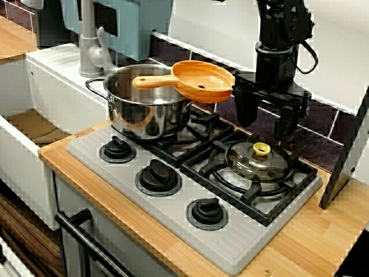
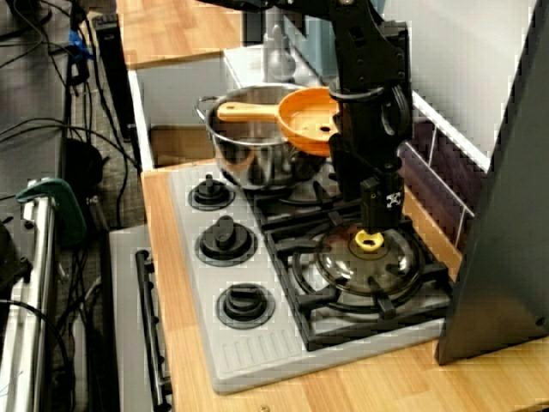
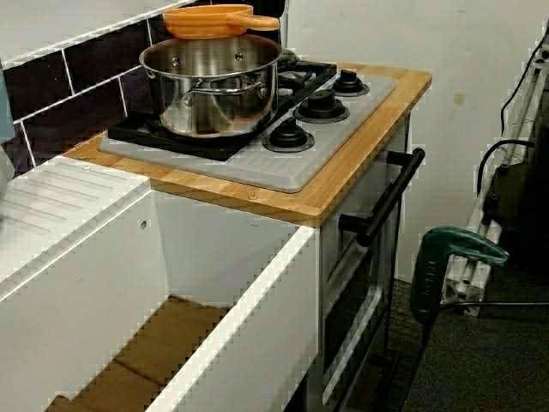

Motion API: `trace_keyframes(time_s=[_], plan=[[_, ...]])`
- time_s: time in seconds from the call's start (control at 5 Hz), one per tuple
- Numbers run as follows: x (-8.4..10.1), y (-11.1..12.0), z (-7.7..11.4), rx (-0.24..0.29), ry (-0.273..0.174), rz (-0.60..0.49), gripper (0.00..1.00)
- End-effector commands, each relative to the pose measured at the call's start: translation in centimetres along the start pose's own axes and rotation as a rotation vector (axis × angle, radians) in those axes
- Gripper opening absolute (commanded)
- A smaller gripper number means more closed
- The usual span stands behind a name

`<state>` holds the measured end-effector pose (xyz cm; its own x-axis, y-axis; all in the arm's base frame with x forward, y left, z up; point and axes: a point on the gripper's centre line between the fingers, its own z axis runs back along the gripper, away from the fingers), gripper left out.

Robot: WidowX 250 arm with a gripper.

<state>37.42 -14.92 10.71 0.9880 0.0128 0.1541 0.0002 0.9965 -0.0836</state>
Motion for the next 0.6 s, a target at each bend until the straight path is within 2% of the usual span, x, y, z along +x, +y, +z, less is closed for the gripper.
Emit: trace_keyframes(time_s=[0.0, 0.4], plan=[[0.00, 0.00, 0.00, 0.000, 0.000, 0.000, 1.00], [-0.54, -0.95, 0.97, 0.011, -0.025, -0.009, 1.00]])
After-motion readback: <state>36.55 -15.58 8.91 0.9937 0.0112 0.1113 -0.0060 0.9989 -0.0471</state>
